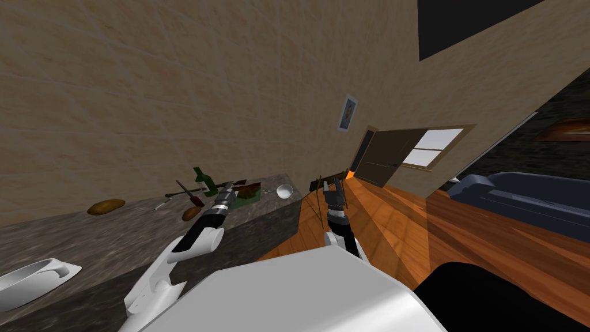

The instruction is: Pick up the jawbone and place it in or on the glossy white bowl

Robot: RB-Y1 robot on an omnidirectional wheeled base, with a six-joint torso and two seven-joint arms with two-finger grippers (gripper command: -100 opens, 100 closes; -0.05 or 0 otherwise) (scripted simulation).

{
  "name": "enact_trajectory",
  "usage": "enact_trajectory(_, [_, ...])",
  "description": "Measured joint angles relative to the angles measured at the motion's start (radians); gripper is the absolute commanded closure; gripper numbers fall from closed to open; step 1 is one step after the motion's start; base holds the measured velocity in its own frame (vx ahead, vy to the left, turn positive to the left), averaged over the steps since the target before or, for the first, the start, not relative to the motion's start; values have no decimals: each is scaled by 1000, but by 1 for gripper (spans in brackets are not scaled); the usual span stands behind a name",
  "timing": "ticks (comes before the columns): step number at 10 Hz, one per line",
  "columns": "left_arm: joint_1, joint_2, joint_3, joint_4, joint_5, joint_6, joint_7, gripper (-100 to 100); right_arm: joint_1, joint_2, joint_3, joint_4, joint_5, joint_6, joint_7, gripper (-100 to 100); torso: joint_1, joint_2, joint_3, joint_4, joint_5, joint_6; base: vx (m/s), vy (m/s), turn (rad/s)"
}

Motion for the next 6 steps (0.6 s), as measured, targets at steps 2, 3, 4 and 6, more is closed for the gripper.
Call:
enact_trajectory(2, [-29, 20, 8, 40, 17, 54, 12, -100, 0, 0, 0, 0, 0, 0, 0, 0, 0, 0, 0, 0, 0, 0, 7, -3, -16])
enact_trajectory(3, [-32, 24, 9, 46, 19, 78, 14, -100, 0, 0, 0, 0, 0, 0, 0, 0, 0, 0, 0, 0, 0, 0, 10, -8, -127])
enact_trajectory(4, [-55, 37, 15, 71, 29, 105, 20, -100, 0, 0, 0, 0, 0, 0, 0, 0, 0, 0, 0, 0, 0, 1, 10, -5, -64])
enact_trajectory(6, [-61, 45, 18, 82, 37, 154, 26, -100, 0, 0, 0, 0, 0, 0, 0, 0, 0, 0, 0, 0, 0, 0, 6, -6, -45])
